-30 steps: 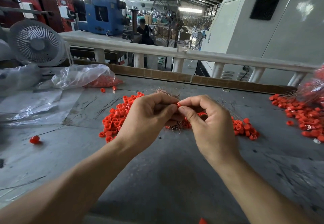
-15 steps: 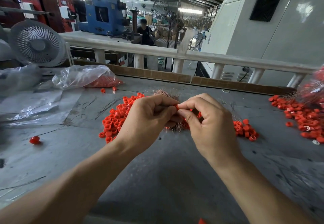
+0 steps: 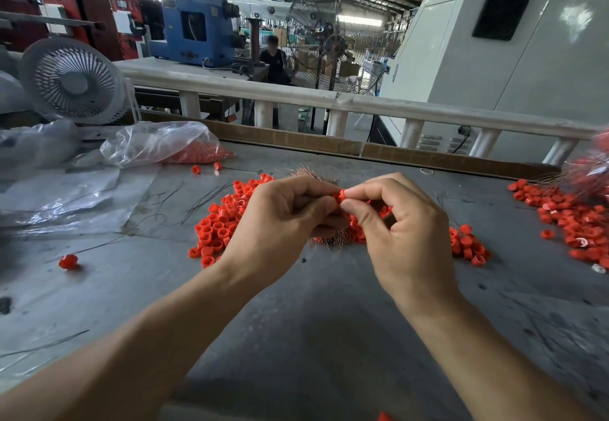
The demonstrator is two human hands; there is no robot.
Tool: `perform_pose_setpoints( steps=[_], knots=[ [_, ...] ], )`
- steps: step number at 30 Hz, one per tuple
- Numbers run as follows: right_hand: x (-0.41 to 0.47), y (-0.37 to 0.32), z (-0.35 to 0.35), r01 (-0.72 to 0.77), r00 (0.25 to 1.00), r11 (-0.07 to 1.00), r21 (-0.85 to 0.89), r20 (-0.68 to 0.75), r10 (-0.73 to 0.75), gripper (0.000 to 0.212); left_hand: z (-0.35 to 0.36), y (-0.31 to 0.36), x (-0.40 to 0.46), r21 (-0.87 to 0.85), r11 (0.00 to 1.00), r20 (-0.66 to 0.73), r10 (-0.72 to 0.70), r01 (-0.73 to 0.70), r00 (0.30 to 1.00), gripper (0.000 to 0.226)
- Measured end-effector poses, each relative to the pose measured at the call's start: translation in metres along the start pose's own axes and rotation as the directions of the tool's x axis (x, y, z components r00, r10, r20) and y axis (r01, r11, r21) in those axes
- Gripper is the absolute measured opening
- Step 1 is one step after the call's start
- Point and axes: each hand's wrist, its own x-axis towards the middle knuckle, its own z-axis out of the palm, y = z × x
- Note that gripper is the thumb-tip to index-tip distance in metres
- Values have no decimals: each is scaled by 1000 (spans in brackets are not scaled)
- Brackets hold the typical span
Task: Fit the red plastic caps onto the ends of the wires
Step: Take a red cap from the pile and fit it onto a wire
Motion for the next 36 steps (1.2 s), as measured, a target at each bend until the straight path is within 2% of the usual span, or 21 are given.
perform_pose_setpoints(
  steps=[14,36],
  knots=[
    [-1,3,0,4,999,1000,17,53,-5,6,-1,-2,1,41,999,15,-16,16,1000,20],
    [-4,-2,2,-101,990,995,-12,94,102,6,-1,1,-2,109,994,36,-30,26,999,21]
  ],
)
